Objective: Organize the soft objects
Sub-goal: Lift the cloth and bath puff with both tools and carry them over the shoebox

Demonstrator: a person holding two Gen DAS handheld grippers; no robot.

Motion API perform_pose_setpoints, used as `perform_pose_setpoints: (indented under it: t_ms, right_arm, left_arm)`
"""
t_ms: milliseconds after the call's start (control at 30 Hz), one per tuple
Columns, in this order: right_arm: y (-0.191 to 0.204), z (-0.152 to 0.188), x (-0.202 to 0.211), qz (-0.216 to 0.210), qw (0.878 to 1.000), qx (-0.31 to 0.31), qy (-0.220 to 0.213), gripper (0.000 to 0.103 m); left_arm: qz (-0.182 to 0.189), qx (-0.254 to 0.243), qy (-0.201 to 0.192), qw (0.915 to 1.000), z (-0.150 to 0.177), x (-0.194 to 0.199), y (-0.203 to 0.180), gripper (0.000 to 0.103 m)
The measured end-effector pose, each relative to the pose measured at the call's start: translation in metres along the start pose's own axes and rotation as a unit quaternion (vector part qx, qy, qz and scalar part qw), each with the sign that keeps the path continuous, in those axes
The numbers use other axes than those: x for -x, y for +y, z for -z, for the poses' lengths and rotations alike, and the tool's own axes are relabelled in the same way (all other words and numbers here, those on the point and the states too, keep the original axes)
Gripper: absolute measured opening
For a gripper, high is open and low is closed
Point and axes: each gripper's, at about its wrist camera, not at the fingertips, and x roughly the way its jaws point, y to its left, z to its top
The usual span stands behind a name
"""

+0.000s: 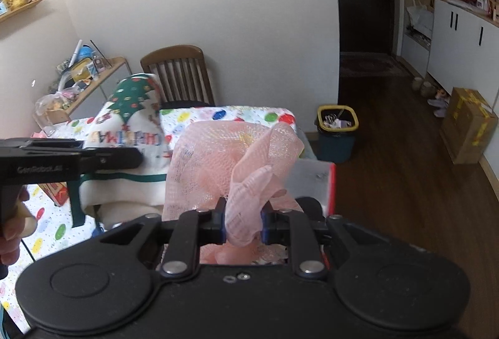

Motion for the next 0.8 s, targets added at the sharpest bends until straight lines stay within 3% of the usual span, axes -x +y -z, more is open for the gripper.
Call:
perform_pose_setpoints:
  t_ms: [433,800]
  right_arm:
    - [-0.019,0.015,-0.033,0.010,0.999,0.007,0.043,0.018]
    - [-0.019,0.016,-0.069,0.005,0.998,0.016,0.065,0.019]
  left_arm:
    - [0.028,-0.033,0.104,0.9936,0.023,-0.077,-0.011,0.028]
    - [0.016,-0.029,0.159,0.9867,0.037,-0.109,0.007,0.028]
